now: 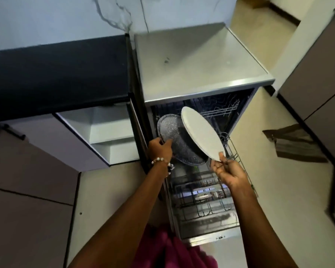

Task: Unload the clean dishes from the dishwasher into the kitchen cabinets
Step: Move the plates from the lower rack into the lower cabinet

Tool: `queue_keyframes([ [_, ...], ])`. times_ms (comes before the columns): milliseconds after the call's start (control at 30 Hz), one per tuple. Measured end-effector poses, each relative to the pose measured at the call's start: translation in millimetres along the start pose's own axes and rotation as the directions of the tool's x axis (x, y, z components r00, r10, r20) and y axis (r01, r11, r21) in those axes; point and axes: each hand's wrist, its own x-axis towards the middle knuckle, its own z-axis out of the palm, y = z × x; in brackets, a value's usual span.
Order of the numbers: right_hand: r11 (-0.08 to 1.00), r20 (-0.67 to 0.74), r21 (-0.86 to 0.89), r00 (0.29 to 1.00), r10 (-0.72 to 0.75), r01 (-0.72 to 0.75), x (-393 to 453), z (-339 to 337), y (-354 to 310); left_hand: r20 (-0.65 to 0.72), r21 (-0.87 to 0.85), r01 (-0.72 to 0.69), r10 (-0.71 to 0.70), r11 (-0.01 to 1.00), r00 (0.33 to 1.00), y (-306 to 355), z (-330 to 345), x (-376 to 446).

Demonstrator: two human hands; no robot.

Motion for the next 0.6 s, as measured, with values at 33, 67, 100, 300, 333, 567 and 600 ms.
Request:
queue_keyframes([
  [33, 0.999, 0.008, -0.046, 1.0, -0.014, 0.014, -11, 11, 1, -0.008, -0.049, -0.008, 0.007, 0.999, 1.0, 7, -12, -3],
  [67, 0.996, -0.008, -0.084, 0.999, -0.04, 0.039, -17, 20, 3, -0.018, -0.103, 0.001, -0.003, 0.995, 1.0, 15, -25, -6],
  [100, 0.992, -0.003, -0.108, 0.998, -0.062, 0.061, -23, 28, 6, -0.027, -0.156, 0.016, -0.02, 0.988, 0.999, 22, -38, -6],
  [300, 0.975, 0.111, -0.191, 0.989, -0.097, 0.117, -45, 71, 59, -0.009, -0.488, 0.079, -0.096, 0.869, 0.995, 37, -131, 7],
  [333, 0.969, 0.13, -0.213, 0.987, -0.099, 0.125, -47, 80, 75, -0.01, -0.519, 0.073, -0.092, 0.852, 0.996, 36, -152, 12],
  [567, 0.932, 0.189, -0.321, 0.975, -0.113, 0.171, -40, 134, 205, -0.111, -0.608, 0.028, -0.12, 0.794, 0.987, -9, -296, 66],
  [600, 0.926, 0.184, -0.34, 0.977, -0.107, 0.165, -37, 140, 223, -0.12, -0.613, 0.031, -0.131, 0.79, 0.984, -19, -313, 74],
])
